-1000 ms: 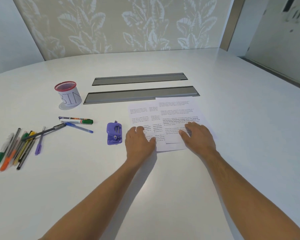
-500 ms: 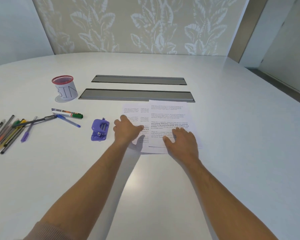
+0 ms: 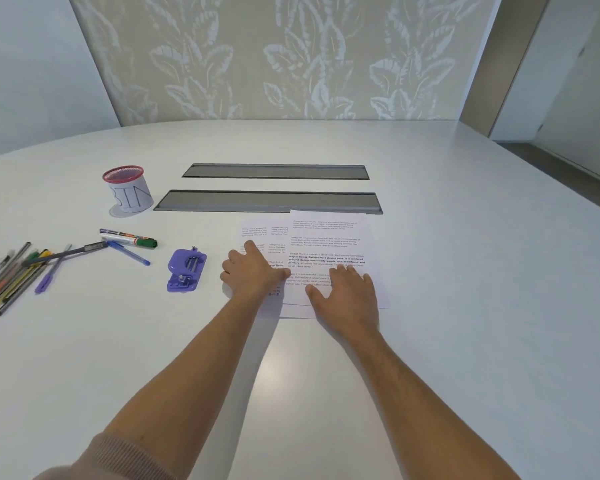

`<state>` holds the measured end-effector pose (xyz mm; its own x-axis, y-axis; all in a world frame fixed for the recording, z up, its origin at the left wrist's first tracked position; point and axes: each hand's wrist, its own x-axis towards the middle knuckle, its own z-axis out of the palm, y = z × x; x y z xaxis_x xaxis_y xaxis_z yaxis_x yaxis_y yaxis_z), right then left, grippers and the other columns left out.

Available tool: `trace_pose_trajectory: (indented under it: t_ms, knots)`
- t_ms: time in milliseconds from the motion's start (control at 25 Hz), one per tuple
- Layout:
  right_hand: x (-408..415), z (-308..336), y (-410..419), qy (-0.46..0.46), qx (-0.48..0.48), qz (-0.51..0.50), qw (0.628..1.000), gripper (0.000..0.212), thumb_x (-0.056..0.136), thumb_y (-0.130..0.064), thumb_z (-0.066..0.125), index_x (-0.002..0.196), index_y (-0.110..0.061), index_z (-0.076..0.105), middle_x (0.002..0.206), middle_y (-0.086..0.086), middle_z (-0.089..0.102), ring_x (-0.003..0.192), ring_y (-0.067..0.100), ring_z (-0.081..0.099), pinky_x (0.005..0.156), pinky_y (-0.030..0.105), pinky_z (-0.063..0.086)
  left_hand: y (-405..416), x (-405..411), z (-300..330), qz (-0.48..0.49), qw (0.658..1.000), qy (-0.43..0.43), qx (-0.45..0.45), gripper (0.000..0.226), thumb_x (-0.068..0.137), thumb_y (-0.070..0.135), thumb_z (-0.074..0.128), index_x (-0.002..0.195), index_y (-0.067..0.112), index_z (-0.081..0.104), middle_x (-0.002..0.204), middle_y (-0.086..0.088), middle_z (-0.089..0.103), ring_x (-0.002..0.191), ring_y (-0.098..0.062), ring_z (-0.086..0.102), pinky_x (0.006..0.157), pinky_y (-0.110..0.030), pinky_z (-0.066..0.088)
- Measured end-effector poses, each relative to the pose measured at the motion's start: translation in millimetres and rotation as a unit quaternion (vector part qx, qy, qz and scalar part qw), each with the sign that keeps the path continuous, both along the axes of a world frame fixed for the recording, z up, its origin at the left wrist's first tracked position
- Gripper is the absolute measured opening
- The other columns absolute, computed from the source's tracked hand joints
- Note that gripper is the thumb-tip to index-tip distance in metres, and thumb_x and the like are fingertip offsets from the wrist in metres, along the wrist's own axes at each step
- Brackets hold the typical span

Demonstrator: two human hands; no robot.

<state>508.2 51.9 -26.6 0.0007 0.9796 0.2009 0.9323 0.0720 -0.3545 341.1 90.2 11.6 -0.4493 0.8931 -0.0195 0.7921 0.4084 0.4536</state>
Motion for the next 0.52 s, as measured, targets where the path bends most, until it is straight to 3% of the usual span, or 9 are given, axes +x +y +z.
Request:
trace_pose_trajectory:
  t_ms: [360,520]
  knots:
    - [-1,1,-1,0.011,-0.001,0.002,1.000,0.070,0.091,-0.060,0.041,0.142,-0.012,0.046,0.154,0.006,0.040,0.147,0.022,0.025,0.122,0.044,0.008,8,-3,2,-0.003,0.996,-0.084,0.032,0.099,0.061,0.036,0.089,0.139,0.021,0.029,0.132,-0.017,0.040,0.123,-0.039,0.040,0.097,-0.048,0.041]
    - [-1,1,-1,0.016,0.001,-0.001,1.000,0.070,0.090,-0.061,0.041,0.141,-0.013,0.046,0.154,0.005,0.041,0.147,0.021,0.026,0.123,0.043,0.008,19,-17,8,0.005,0.960,-0.277,0.049,0.097,0.058,0.016,0.092,0.135,0.021,0.032,0.130,-0.014,0.046,0.112,-0.037,0.054,0.092,-0.050,0.052]
